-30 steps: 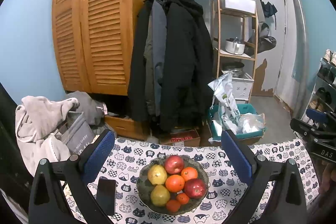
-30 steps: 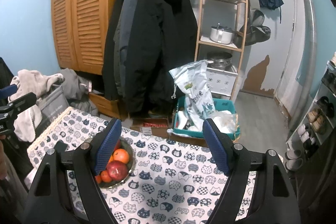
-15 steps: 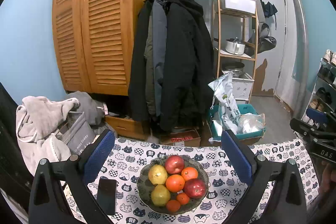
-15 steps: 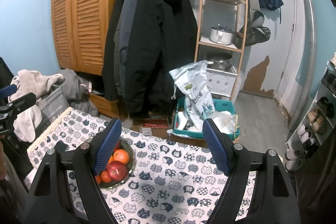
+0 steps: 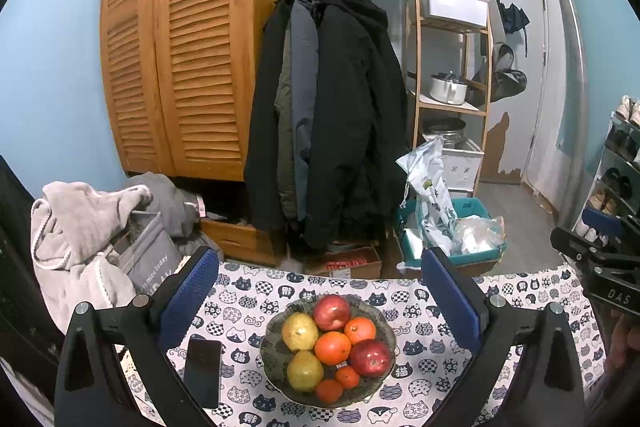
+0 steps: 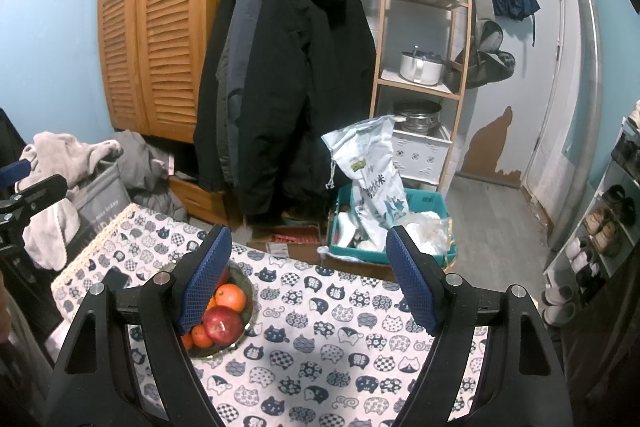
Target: Organize fruits
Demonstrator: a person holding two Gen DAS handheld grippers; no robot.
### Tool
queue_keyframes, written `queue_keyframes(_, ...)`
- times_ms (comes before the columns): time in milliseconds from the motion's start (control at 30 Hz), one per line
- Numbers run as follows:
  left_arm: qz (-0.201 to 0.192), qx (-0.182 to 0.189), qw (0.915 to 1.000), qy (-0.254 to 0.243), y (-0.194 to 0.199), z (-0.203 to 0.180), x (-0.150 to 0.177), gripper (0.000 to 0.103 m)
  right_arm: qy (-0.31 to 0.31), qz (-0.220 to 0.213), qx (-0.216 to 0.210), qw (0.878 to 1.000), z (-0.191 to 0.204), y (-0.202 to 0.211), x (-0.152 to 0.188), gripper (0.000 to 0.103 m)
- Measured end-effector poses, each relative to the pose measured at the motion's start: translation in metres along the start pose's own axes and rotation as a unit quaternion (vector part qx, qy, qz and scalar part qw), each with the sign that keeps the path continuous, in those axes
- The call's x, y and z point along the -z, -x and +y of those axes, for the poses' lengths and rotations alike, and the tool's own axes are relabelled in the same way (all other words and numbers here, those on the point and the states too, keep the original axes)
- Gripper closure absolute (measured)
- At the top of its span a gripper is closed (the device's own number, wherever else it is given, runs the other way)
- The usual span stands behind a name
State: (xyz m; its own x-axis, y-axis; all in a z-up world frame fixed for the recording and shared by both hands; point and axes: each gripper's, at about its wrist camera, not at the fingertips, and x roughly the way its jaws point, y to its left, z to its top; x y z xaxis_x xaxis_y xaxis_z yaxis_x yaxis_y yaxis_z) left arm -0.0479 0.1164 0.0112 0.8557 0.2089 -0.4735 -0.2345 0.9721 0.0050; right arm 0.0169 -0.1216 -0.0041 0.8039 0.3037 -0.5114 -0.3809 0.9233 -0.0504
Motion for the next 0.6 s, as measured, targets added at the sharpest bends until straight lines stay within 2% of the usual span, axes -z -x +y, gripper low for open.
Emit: queue_keyframes(600, -0.001, -0.020, 0.9998, 0.004, 0.0078, -0.0039, -0.0017, 0.001, 0.000, 0.000, 0.001, 1.000, 0.0003, -0.0001, 0.0003, 0.025)
